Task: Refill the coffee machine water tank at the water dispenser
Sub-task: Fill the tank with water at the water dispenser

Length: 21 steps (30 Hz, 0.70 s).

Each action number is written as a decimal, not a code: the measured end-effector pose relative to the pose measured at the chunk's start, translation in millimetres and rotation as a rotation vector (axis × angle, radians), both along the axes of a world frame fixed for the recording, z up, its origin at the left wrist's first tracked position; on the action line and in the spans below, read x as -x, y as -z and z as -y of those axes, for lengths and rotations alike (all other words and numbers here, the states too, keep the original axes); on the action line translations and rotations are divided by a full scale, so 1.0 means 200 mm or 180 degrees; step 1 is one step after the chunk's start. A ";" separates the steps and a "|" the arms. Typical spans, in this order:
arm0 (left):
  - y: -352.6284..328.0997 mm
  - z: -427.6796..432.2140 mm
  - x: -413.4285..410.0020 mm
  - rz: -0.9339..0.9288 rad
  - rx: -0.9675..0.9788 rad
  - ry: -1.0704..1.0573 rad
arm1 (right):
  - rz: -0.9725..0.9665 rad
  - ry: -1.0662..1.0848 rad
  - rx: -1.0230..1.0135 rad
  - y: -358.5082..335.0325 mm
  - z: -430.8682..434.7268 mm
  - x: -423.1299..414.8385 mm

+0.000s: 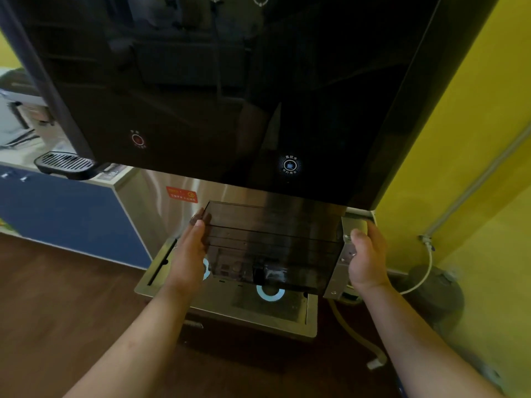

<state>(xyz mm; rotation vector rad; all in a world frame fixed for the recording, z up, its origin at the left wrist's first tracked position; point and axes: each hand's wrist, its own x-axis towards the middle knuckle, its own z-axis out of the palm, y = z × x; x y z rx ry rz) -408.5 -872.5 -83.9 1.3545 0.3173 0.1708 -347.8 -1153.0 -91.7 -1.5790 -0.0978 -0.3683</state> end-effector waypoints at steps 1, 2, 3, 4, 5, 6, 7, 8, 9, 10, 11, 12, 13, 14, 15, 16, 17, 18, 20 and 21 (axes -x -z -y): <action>0.00 -0.02 0.02 0.0013 0.0042 -0.0030 | -0.0001 -0.0046 -0.0008 -0.01 -0.02 0.02; 0.01 -0.03 0.04 0.0020 0.0081 -0.0078 | -0.0015 -0.0090 -0.0051 -0.02 -0.04 0.04; 0.01 -0.05 0.07 0.0014 0.0116 -0.0169 | -0.0034 -0.0138 -0.0098 -0.03 -0.06 0.06; 0.02 -0.07 0.09 -0.0002 0.0148 -0.0256 | -0.0065 -0.0190 -0.0129 -0.04 -0.09 0.09; 0.02 -0.10 0.12 -0.0025 0.0177 -0.0332 | -0.0091 -0.0236 -0.0162 -0.05 -0.11 0.10; 0.03 -0.12 0.15 -0.0051 0.0188 -0.0418 | -0.0114 -0.0277 -0.0193 -0.05 -0.14 0.12; 0.05 -0.15 0.18 -0.0077 0.0200 -0.0493 | -0.0100 -0.0319 -0.0196 -0.06 -0.17 0.13; 0.06 -0.18 0.20 -0.0085 0.0202 -0.0542 | -0.0056 -0.0372 -0.0179 -0.06 -0.20 0.15; 0.07 -0.22 0.22 -0.0074 0.0190 -0.0605 | -0.0014 -0.0408 -0.0132 -0.06 -0.23 0.16; 0.08 -0.25 0.24 -0.0071 0.0178 -0.0681 | 0.0019 -0.0441 -0.0094 -0.06 -0.26 0.17; 0.07 -0.27 0.26 -0.0057 0.0155 -0.0737 | 0.0013 -0.0450 -0.0071 -0.06 -0.29 0.18; 0.07 -0.30 0.28 -0.0049 0.0146 -0.0772 | -0.0023 -0.0460 -0.0053 -0.06 -0.33 0.18; 0.06 -0.33 0.31 -0.0050 0.0138 -0.0811 | -0.0074 -0.0471 -0.0040 -0.06 -0.36 0.19; 0.06 -0.37 0.33 -0.0037 0.0136 -0.0841 | -0.0129 -0.0509 -0.0022 -0.06 -0.40 0.20; 0.05 -0.40 0.35 -0.0028 0.0129 -0.0868 | -0.0155 -0.0575 0.0019 -0.06 -0.44 0.21; 0.05 -0.44 0.36 -0.0010 0.0115 -0.0896 | -0.0162 -0.0621 0.0080 -0.07 -0.48 0.21; 0.06 -0.48 0.38 0.0001 0.0103 -0.0936 | -0.0164 -0.0643 0.0128 -0.07 -0.52 0.22; 0.06 -0.53 0.39 0.0004 0.0069 -0.0990 | -0.0170 -0.0643 0.0140 -0.08 -0.57 0.23; 0.06 -0.61 0.42 0.0047 -0.0001 -0.1069 | -0.0203 -0.0662 0.0162 -0.09 -0.67 0.24; 0.06 -0.66 0.44 0.0079 -0.0029 -0.1079 | -0.0209 -0.0688 0.0199 -0.09 -0.73 0.25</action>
